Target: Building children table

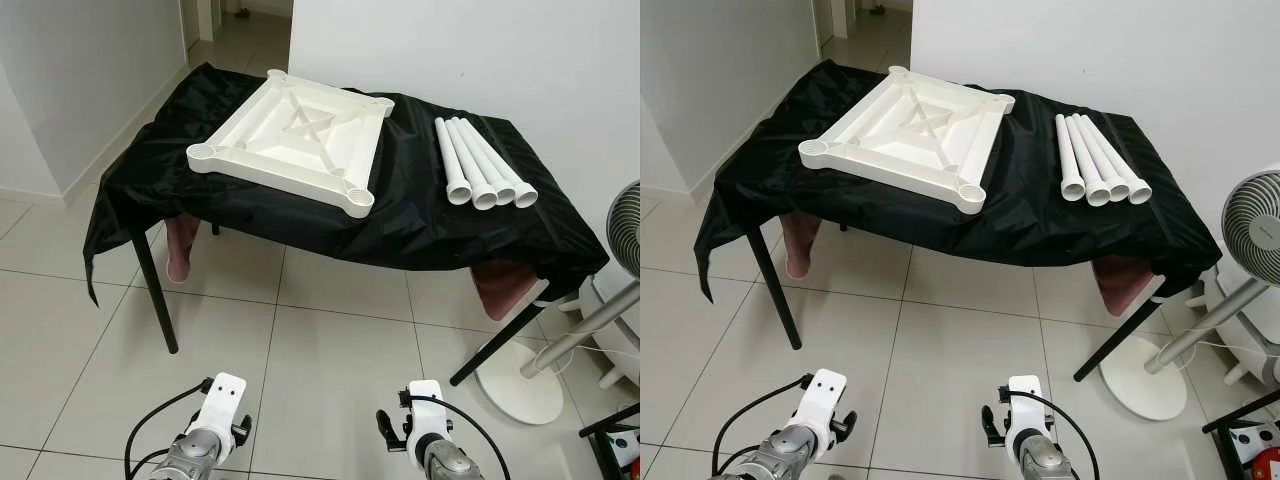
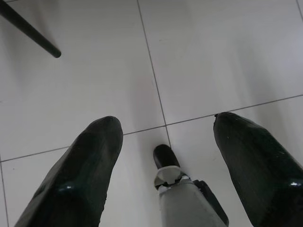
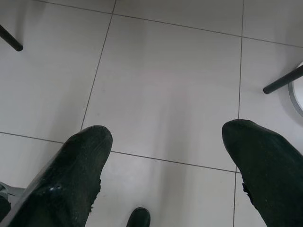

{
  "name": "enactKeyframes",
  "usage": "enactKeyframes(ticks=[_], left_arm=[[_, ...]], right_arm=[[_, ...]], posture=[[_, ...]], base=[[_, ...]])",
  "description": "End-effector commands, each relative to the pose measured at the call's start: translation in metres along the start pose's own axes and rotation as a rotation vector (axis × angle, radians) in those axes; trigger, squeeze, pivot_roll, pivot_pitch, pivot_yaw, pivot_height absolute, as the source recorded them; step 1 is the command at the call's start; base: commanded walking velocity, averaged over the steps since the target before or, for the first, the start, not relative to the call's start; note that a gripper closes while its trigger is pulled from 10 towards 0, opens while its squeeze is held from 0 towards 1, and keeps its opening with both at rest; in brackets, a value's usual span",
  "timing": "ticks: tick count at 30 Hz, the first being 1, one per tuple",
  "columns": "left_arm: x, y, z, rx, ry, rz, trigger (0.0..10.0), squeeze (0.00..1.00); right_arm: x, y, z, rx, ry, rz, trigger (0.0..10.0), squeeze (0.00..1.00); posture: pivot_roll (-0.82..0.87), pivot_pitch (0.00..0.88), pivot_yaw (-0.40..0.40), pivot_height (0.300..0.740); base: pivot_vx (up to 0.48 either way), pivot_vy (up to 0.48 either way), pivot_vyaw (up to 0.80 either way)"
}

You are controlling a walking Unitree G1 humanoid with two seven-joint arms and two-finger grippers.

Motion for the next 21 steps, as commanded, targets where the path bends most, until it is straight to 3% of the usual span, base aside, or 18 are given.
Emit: enactKeyframes(ticks=[1, 8, 11, 21], left_arm=[[0.001, -0.004, -0.003, -0.004, 0.005, 0.008, 10.0, 0.0], [0.0, 0.004, 0.007, -0.047, 0.034, -0.021, 10.0, 0.0], [-0.001, 0.008, 0.005, 0.005, 0.006, -0.036, 10.0, 0.0], [-0.003, 0.012, -0.002, -0.047, -0.021, -0.033, 10.0, 0.0]], right_arm=[[0.001, -0.005, -0.003, 0.012, -0.01, 0.027, 10.0, 0.0], [-0.002, 0.001, 0.003, 0.011, -0.009, 0.005, 10.0, 0.0], [-0.002, 0.004, 0.003, 0.012, -0.014, -0.009, 10.0, 0.0], [-0.004, 0.011, 0.001, -0.009, -0.049, -0.048, 10.0, 0.0]], posture=[[0.15, 0.0, -0.111, 0.74], [0.13, 0.0, -0.091, 0.74], [0.13, 0.0, -0.087, 0.74], [0.04, 0.0, -0.002, 0.74]], base=[[0.0, 0.0, 0.0], [0.0, 0.0, 0.0], [0.0, 0.0, 0.0], [0.0, 0.0, 0.0]])
Point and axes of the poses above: a point about 5 cm out from each wrist's last joint towards the gripper, its own x axis pointing back from the gripper into the wrist, its own y axis along the axis of the wrist's last joint, z = x × y, the point moved 1 cm from there along -x, pointing out of the wrist towards the gripper, and after that the axes turned 7 degrees about -x, right-handed, at the moved point
